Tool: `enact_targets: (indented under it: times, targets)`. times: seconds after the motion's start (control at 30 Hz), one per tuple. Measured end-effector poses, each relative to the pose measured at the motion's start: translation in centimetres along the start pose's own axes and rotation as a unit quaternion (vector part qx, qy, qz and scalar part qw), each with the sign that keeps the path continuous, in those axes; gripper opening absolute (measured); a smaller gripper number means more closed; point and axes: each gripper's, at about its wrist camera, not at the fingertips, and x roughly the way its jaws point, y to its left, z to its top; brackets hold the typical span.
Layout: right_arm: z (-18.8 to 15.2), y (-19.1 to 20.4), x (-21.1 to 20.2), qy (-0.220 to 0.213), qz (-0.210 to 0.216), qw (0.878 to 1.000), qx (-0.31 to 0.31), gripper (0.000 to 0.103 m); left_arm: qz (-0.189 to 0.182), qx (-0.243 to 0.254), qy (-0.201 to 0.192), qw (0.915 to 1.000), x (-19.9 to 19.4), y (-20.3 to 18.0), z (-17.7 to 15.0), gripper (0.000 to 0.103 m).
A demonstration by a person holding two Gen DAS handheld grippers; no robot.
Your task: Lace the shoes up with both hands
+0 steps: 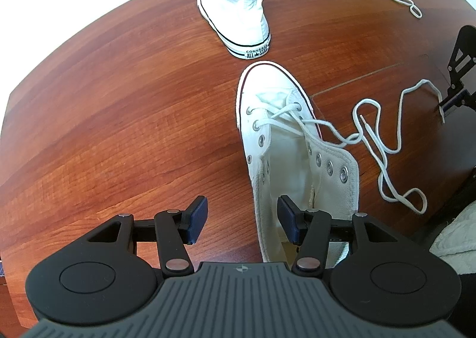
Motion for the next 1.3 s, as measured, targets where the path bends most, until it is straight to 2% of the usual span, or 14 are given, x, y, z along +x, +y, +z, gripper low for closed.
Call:
enact_targets:
  times: [0.23, 0.37, 0.53, 0.63, 0.97, 1.3]
  targets:
    - [0.7, -2.4, -0.3, -0.015, -0.005, 0.997, 0.081, 0.000, -0.001, 0.001, -0.004, 1.0000, -0.1, 0.3, 0.0, 0.055]
    - [0.1, -4.7, -0.9, -0.043, -0.007, 0.991, 0.130, 0.000, -0.004, 0.000, -0.007, 1.0000, -0.1, 0.5, -0.1, 0.055]
    - [-0.2, -4.1, -1.3, -0.073, -0.011, 0.982, 0.172, 0.000, -0.019, -0.002, -0.011, 0.9998, -0.4, 0.9, -0.1, 0.055]
    - [1.7, -2.0, -2.1, -0.093, -0.016, 0.978, 0.187, 0.000, -0.028, -0.005, -0.016, 0.9995, -0.5, 1.2, -0.1, 0.055]
    - [6.1, -1.8, -3.3, -0.151, -0.043, 0.958, 0.238, 0.000, -0.042, 0.002, -0.031, 0.9986, -0.8, 1.9, 0.4, 0.055]
    - [10.8, -1.9, -4.2, -0.169, -0.088, 0.941, 0.278, 0.000, -0.057, 0.029, -0.036, 0.9973, -0.3, 1.8, 1.4, 0.055]
